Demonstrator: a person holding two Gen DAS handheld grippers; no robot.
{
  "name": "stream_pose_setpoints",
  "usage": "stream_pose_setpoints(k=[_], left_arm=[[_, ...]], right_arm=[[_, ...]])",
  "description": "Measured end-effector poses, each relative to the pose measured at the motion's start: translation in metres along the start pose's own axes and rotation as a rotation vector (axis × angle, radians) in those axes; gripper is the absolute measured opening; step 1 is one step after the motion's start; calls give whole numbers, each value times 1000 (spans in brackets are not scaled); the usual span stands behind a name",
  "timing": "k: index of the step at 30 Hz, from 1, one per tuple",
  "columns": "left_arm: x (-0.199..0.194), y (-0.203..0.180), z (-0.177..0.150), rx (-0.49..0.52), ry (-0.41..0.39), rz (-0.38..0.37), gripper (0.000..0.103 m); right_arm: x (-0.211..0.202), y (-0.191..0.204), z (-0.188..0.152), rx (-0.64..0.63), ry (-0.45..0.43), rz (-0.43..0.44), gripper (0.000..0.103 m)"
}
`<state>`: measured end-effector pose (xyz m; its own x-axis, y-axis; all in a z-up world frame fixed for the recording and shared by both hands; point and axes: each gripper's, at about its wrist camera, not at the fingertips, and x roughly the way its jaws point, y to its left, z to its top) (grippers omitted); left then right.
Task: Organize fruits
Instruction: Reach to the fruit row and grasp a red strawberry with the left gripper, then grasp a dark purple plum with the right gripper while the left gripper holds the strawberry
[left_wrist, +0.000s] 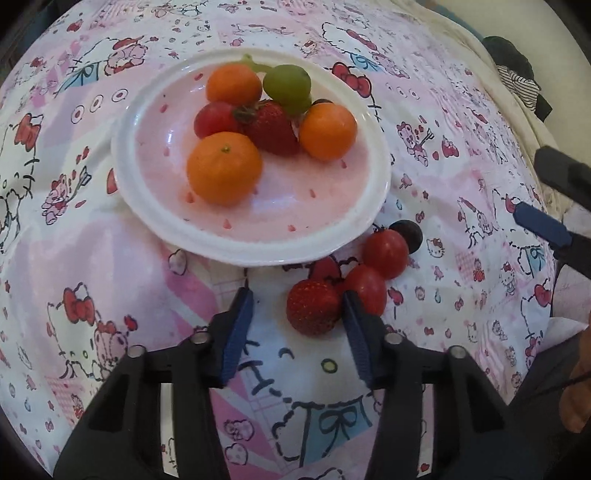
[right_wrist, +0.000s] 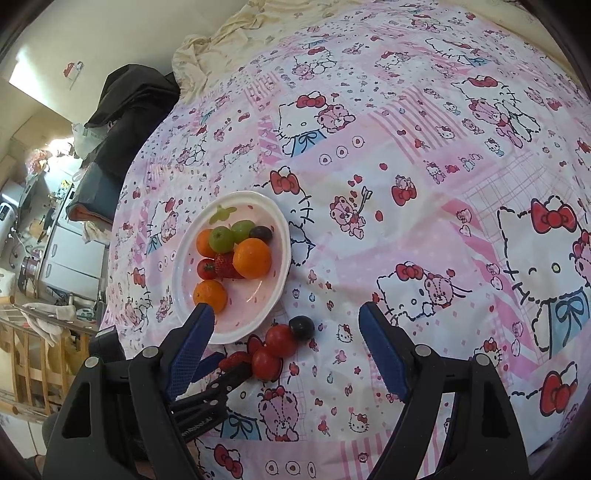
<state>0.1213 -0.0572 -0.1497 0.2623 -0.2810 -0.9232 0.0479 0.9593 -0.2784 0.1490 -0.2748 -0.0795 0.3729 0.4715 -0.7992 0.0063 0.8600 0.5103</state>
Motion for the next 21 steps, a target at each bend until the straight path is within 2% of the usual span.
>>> stream_pose_setpoints(k=[1, 2, 6, 9, 11, 12, 13, 17, 21], left_arm=[[0, 1, 2, -14, 16, -30, 28], [1, 1, 3, -18, 30, -50, 25], [-4, 2, 1, -34, 43, -58, 24], [-17, 8, -2, -47, 24, -56, 24], [-30, 10, -3, -49, -1, -45, 24], [-33, 10, -2, -50, -8, -39, 24], [-39, 12, -2, -52, -19, -20, 24], [-54, 19, -2, -53, -56, 42, 24], [-61, 24, -1, -53, -82, 55, 24]], right_arm=[[1, 0, 0, -1, 1, -3, 83], [1, -1, 0, -2, 2, -7, 83], [5, -3, 0, 5, 11, -14, 83], [19, -11, 1, 46, 67, 14, 82], [32, -16, 2, 79, 118, 40, 68], [41, -19, 2, 97, 158, 54, 54], [50, -21, 2, 109, 191, 51, 46], [73, -27, -2, 134, 256, 10, 37], [88, -20, -5, 119, 286, -15, 35]])
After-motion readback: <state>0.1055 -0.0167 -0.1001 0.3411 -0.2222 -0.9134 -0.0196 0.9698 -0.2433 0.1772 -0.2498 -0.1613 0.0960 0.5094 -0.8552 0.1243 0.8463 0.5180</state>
